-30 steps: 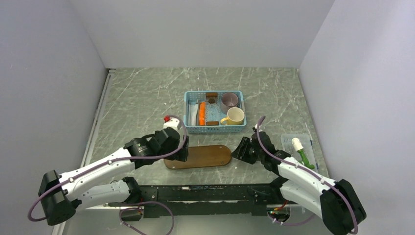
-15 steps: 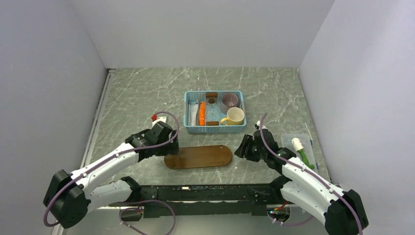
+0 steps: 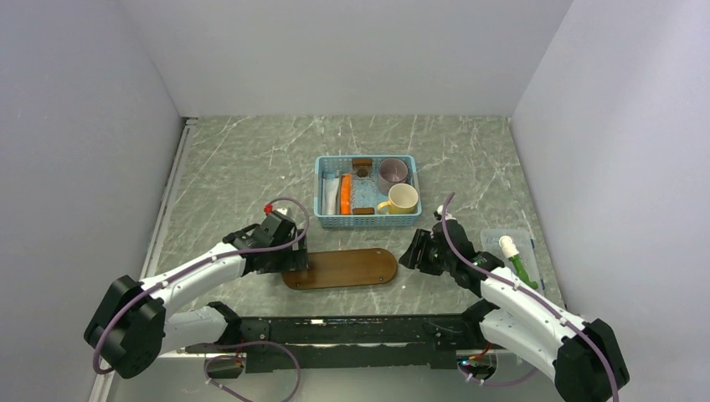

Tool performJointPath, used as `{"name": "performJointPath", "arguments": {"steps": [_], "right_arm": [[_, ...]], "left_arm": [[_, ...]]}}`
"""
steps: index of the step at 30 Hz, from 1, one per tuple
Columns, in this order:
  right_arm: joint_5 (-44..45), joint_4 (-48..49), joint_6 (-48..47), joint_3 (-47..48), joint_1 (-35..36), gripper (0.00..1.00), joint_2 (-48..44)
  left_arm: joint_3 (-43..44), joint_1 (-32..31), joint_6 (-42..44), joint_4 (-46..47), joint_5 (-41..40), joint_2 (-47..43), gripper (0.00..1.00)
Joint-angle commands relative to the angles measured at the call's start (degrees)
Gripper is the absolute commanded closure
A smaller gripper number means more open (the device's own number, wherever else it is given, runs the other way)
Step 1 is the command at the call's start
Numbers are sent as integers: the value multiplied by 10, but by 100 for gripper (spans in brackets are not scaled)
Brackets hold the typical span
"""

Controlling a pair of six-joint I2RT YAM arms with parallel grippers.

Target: Prepare toiletry sets of a toothbrush and toothpaste on the tray

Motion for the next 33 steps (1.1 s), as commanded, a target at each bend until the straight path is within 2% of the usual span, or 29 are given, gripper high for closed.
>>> {"name": "performJointPath", "arguments": {"steps": [1,6,18,27,33], "right_arm": [[-8,35,-3,-8,-1,45,6],[-19,62,4,-23,0,45,16],[-37,84,10,-40,0,45,10],[-45,80,25,-77,-1,52,-30],[-29,62,17,-80,0,52,-65]], "left_arm": [[-12,3,12,47,41,2,6],[-23,3,25,71,74,-1,15],[-38,2,41,112,123,-3,27],[-52,-11,45,138,140,-11,30],[-48,-24,49,135,136,-11,30]]}}
